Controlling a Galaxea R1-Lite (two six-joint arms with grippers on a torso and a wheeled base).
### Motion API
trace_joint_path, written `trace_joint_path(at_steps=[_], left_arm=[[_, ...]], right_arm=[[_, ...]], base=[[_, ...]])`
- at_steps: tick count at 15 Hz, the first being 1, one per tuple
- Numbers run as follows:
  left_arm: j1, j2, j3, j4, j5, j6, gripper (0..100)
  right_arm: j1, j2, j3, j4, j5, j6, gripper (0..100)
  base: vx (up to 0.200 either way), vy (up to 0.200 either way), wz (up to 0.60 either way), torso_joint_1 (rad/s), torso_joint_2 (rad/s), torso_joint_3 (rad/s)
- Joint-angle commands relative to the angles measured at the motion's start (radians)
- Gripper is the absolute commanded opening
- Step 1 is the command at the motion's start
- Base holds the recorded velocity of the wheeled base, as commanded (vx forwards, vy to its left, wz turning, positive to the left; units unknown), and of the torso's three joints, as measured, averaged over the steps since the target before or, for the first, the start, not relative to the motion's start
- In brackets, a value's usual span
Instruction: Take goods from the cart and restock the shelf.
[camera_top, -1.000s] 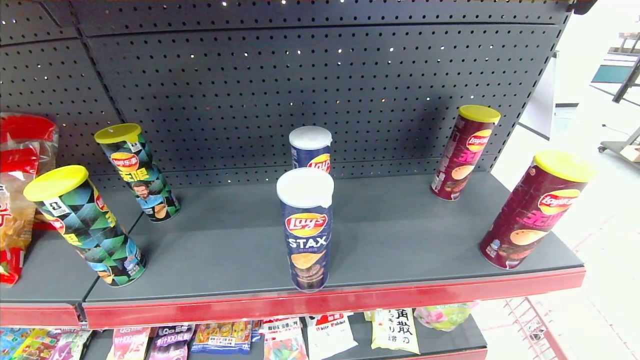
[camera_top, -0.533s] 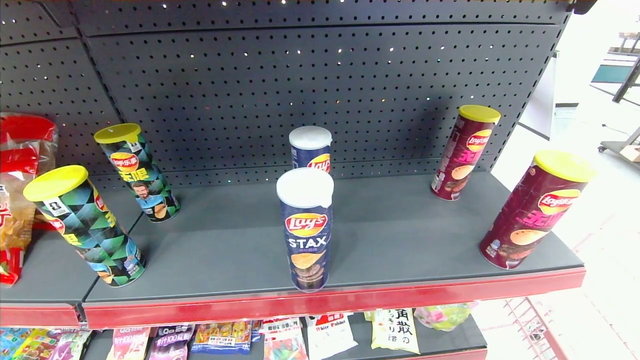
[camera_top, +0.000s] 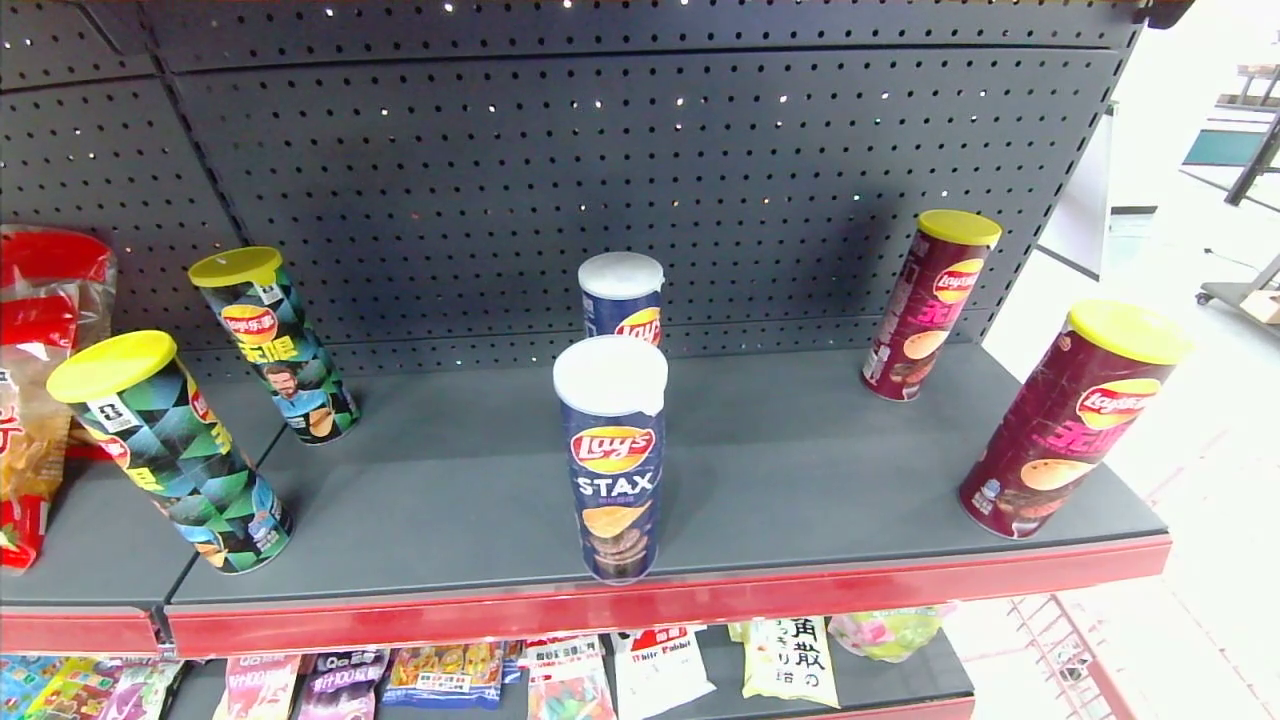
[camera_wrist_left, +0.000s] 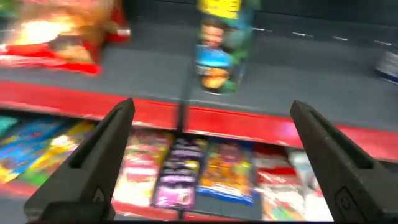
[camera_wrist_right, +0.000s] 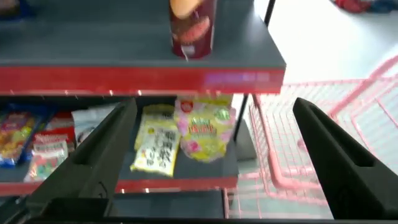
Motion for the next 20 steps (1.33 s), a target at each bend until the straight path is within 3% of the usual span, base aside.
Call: trace_joint_path(at_steps=[1,5,8,12,14,20], left_arm=[[0.0,0.004,0.002,0.026,-0.058,0.004,100],[0.003,0.007,-0.001,0.075,-0.062,0.002,100],[0.208,0.015,-0.001,0.079,-0.068,0.009,100],[0.21,0.009,0.002,0.081,-0.127,0.018,100],[0.21,0.007,0.0,0.084,-0.18,0.039,100],[0.21,0.009,0.0,0.086,-0.183,0.053,100]], right_arm=[[0.001,0.002,0.013,-0.008,0.022,-0.001,100],[0.003,0.004,0.009,0.075,0.082,0.001,100],[0.004,0.005,0.013,0.061,0.079,0.025,100],[0.004,0.005,0.013,0.061,0.076,0.053,100],[0.004,0.005,0.013,0.061,0.076,0.05,100],[0.003,0.005,0.013,0.061,0.076,0.051,100]], base=[[0.0,0.0,0.0,0.0,0.0,0.0],[0.0,0.0,0.0,0.0,0.0,0.0],[0.0,0.0,0.0,0.0,0.0,0.0],[0.0,0.0,0.0,0.0,0.0,0.0],[0.0,0.0,0.0,0.0,0.0,0.0],[0.0,0.0,0.1,0.0,0.0,0.0]])
